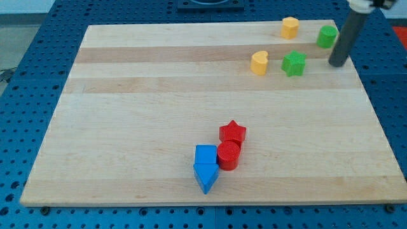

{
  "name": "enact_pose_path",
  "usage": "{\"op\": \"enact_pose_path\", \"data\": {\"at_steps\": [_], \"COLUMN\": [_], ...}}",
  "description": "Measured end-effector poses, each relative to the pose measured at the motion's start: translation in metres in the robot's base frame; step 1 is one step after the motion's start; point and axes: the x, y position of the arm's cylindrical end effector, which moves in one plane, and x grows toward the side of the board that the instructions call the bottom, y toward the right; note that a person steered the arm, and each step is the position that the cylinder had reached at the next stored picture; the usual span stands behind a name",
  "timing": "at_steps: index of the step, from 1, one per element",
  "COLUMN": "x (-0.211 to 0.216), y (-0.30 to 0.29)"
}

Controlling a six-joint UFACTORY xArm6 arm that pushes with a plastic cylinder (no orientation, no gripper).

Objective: Slide the green circle towards the green star

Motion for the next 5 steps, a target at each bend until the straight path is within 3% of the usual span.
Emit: {"op": "enact_pose_path", "data": {"at_steps": [2,3,4,5], "x": [-0.021,-0.005,-0.020,-0.043], "y": [0.000,0.034,0.084,0.084]}}
